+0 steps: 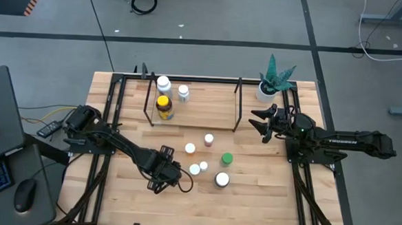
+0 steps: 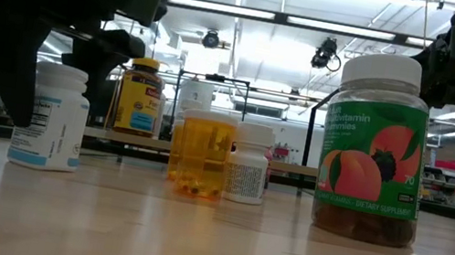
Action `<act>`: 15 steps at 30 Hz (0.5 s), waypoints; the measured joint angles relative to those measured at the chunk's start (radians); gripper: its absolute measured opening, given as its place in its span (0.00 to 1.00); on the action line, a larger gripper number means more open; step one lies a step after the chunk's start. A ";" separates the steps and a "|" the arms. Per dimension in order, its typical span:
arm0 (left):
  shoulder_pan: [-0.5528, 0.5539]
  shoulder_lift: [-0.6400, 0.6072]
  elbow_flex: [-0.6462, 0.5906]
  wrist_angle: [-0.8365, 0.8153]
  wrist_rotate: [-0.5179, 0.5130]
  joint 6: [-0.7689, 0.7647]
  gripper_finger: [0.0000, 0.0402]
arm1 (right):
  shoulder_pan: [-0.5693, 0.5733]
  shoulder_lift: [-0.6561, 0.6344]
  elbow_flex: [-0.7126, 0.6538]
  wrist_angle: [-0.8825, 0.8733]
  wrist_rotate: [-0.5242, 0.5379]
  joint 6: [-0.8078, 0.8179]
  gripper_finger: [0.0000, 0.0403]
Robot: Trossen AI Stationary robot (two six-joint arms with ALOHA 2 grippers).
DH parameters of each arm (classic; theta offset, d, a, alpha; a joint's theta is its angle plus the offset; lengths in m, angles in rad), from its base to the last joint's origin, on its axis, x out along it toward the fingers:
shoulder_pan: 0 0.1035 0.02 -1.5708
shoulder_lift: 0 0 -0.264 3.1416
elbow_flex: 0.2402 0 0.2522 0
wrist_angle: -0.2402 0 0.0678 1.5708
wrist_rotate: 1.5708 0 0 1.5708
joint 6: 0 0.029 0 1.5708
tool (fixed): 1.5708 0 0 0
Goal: Pick and place medicine bottles onto shelf by color
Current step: Put the white blue pill bottle on the shelf
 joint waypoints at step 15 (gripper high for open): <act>0.026 -0.008 0.000 0.002 0.008 -0.033 0.48 | 0.000 0.000 0.000 0.000 0.000 0.000 0.60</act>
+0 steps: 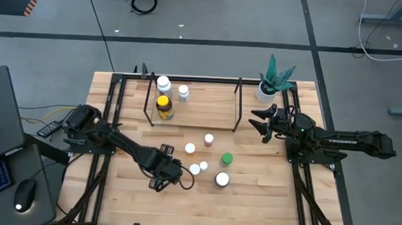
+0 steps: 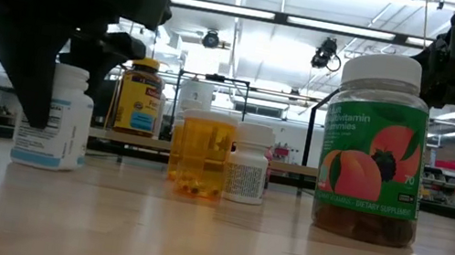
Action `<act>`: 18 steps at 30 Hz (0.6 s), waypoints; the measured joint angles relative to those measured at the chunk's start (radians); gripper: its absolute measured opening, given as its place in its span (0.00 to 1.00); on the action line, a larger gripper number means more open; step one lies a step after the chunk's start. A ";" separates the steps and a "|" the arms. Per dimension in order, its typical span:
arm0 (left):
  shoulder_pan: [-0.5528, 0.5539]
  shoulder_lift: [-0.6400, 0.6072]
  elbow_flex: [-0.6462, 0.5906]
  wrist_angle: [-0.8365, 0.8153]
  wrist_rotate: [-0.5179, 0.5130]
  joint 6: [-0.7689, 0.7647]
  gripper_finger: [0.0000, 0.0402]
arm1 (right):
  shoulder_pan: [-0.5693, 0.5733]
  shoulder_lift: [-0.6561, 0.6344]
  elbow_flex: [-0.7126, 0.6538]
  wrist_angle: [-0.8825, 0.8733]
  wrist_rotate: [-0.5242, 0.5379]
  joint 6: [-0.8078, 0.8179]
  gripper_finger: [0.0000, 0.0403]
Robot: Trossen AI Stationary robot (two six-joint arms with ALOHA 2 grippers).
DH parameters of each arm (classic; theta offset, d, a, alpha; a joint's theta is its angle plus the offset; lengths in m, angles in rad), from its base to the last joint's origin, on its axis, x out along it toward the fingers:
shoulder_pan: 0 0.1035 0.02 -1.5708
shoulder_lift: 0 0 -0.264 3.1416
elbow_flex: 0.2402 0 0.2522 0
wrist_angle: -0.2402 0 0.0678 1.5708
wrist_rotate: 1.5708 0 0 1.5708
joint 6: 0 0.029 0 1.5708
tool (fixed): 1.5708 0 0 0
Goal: Pick and place medicine bottles onto shelf by color
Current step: Put the white blue pill bottle on the shelf
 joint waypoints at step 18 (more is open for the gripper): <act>0.189 -0.180 0.106 -0.001 -0.052 0.003 0.48 | 0.000 0.000 0.000 0.000 0.000 0.000 0.60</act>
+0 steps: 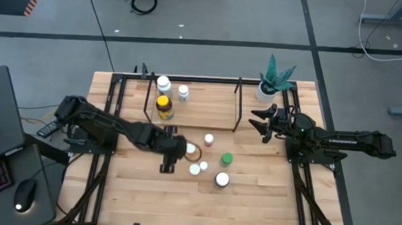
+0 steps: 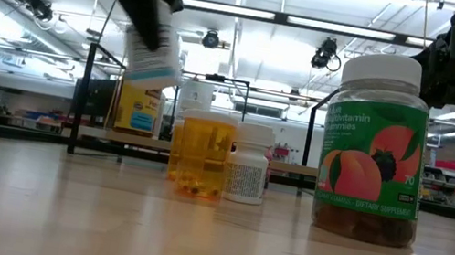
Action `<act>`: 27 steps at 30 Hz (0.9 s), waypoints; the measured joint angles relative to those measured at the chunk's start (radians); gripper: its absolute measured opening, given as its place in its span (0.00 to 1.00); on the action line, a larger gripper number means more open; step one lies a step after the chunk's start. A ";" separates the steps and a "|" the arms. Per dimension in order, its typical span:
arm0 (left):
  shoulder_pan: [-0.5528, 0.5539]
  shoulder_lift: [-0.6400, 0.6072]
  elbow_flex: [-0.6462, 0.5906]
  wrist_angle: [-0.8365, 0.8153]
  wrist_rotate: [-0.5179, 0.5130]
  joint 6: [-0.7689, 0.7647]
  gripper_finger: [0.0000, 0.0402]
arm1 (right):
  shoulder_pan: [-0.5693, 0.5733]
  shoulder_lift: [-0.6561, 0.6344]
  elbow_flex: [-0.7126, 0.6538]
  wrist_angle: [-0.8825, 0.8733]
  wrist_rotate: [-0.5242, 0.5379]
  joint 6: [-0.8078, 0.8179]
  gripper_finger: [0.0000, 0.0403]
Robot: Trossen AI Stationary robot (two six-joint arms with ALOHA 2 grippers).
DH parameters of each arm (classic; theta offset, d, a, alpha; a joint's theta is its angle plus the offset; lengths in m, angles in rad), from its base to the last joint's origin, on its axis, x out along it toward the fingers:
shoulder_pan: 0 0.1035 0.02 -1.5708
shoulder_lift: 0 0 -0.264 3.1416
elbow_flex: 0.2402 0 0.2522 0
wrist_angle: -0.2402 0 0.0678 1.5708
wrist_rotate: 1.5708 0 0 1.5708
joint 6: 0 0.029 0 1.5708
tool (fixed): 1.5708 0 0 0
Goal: Pick and place medicine bottles onto shelf by color
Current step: Put the white blue pill bottle on the shelf
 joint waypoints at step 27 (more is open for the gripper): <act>0.431 0.281 0.378 -0.097 0.092 0.220 0.47 | 0.000 0.000 0.000 0.001 0.000 0.000 0.60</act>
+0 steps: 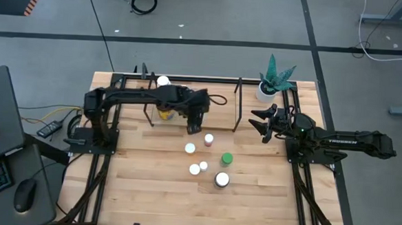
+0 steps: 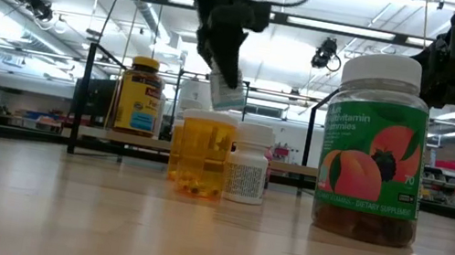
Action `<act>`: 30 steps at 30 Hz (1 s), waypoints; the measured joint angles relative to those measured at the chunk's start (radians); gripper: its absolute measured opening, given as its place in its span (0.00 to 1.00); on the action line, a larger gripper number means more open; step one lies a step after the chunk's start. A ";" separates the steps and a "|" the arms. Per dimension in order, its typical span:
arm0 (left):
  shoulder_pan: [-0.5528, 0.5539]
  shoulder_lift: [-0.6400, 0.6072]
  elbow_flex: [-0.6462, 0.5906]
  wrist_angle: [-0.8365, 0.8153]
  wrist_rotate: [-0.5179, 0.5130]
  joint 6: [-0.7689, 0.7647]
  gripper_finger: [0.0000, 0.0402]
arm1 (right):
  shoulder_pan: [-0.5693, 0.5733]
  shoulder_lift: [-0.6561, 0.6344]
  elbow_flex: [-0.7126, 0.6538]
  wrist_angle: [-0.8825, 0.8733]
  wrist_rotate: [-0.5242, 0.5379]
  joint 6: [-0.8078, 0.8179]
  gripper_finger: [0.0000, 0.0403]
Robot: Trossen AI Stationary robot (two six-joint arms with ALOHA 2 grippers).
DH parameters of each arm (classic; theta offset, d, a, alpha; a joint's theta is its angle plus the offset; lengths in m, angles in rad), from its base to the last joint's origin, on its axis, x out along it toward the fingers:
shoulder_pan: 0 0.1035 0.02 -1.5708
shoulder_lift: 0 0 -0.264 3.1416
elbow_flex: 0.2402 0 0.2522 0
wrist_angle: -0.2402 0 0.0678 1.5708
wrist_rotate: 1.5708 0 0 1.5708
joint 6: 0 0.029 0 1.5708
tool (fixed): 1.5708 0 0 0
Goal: Pick and place medicine bottles onto shelf by color
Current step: Put the white blue pill bottle on the shelf
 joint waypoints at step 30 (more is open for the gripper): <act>0.067 0.136 -0.008 -0.219 -0.182 0.167 0.50 | 0.000 0.000 0.000 0.000 0.000 0.000 0.60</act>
